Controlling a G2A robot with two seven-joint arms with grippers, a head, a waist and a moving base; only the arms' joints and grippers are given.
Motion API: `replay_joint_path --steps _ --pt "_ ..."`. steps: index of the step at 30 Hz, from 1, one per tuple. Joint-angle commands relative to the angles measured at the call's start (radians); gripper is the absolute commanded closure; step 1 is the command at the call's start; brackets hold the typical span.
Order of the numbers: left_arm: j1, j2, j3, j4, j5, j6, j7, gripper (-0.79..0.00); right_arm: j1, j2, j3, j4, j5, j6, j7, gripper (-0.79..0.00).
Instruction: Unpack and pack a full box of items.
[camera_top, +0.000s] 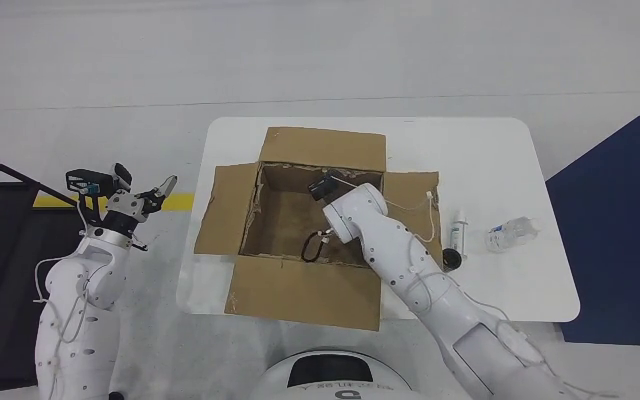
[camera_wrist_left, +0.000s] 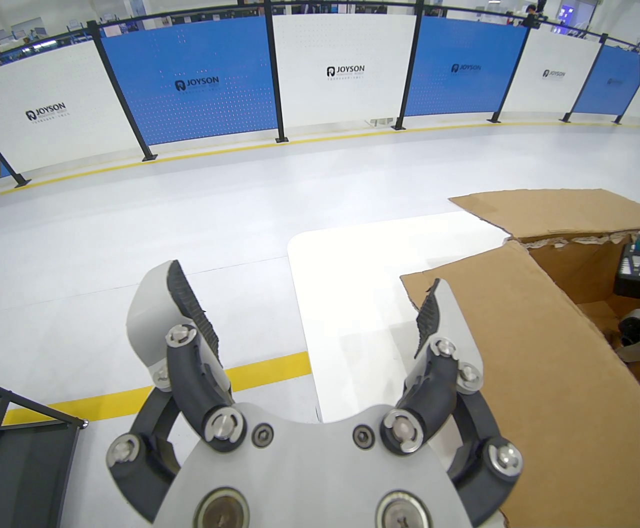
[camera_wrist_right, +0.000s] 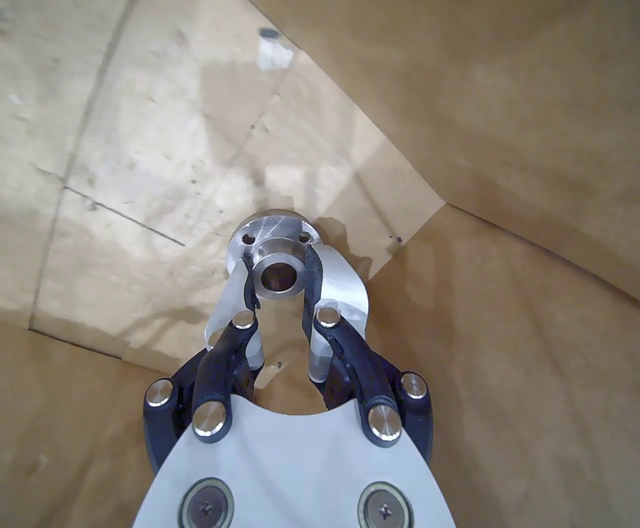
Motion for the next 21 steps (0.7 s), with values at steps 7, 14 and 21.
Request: replay_joint_path --steps 7,14,21 --pt "0.000 0.000 0.000 0.000 0.000 0.000 0.000 -0.785 -0.043 -0.001 0.011 -0.101 0.006 0.006 -0.023 0.000" --pt "0.000 0.000 0.000 0.000 0.000 0.000 0.000 -0.785 -0.063 0.000 0.044 -0.116 0.016 0.020 -0.070 0.000" --pt "0.000 0.000 0.000 0.000 0.000 0.000 0.000 -0.785 -0.143 0.013 0.141 -0.347 0.111 0.008 -0.155 0.000"
